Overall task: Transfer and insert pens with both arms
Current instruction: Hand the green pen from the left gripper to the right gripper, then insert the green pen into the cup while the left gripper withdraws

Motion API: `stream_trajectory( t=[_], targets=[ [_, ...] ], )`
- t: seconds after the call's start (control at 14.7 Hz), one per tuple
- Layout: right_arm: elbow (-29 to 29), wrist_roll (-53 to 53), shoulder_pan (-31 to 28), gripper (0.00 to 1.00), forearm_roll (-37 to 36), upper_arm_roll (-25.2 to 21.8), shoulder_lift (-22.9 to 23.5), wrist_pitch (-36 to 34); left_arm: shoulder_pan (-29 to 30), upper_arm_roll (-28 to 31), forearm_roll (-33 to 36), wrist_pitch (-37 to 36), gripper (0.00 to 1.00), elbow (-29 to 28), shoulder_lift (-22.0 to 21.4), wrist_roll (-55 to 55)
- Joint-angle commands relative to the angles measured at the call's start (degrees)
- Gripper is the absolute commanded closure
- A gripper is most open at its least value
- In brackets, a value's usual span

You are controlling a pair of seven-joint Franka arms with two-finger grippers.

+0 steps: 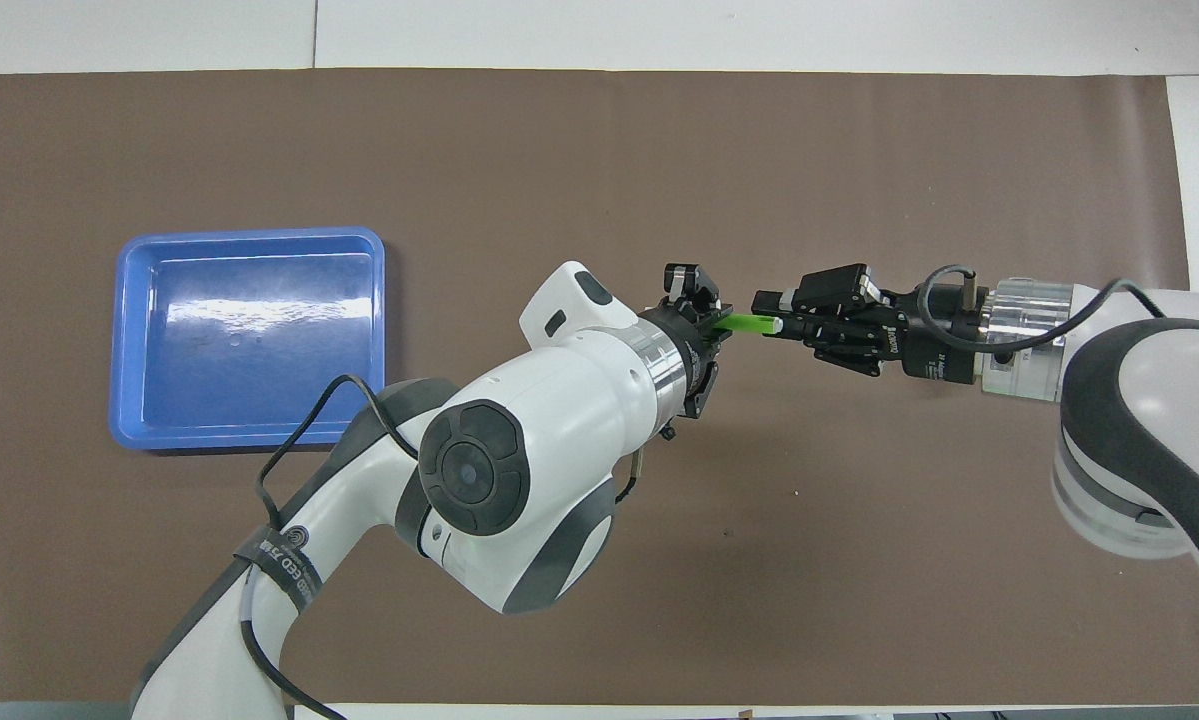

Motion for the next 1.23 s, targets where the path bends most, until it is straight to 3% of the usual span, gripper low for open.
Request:
stream_trajectory(
  t=[0.0, 0.34, 0.41, 0.48, 0.68, 0.82, 0.95, 1.16],
  targets=[
    [-0.50, 0.26, -0.02, 1.00, 0.61, 0.42, -0.41, 0.96, -1.18, 0.88, -1.13, 0.04, 1.00, 0.54, 0.46, -0.15],
    [-0.41, 0.52, -0.64, 1.00, 0.61, 0.42, -0.32, 0.09, -1.18, 0.88, -1.13, -0.04, 1.00, 0.46, 0.46, 0.11],
    [-0.33, 0.52, -0.64, 1.00, 0.61, 0.42, -0.32, 0.00, -1.18, 0.88, -0.70, -0.22, 0.94, 0.46, 0.38, 0.55],
    [-0.24, 0.61, -0.73, 1.00, 0.61, 0.33, -0.32, -0.18, -1.18, 0.96, -0.26, -0.31, 0.01, 0.37, 0.38, 1.77],
    [0.20, 0.61, -0.73, 1.00, -0.53, 0.33, -0.15, -0.97, -0.13, 1.14, 0.71, -3.72, 0.00, 0.46, 0.11, 14.40],
    [4.74, 0.43, -2.12, 1.00, -12.06, -0.19, 1.43, -5.95, 1.88, 1.23, 0.71, -8.54, 0.00, 0.19, -0.24, 22.84],
    [15.79, 0.35, -6.68, 1.00, -26.83, -0.11, 5.63, -16.82, 4.08, 1.23, 0.71, -14.43, 0.00, 0.19, -0.85, 30.49],
    [32.24, -3.49, -10.65, 1.00, -42.40, -0.28, 11.88, -31.95, 8.99, 1.23, 0.71, -22.35, 0.00, -1.82, -2.34, 43.91]
  ],
)
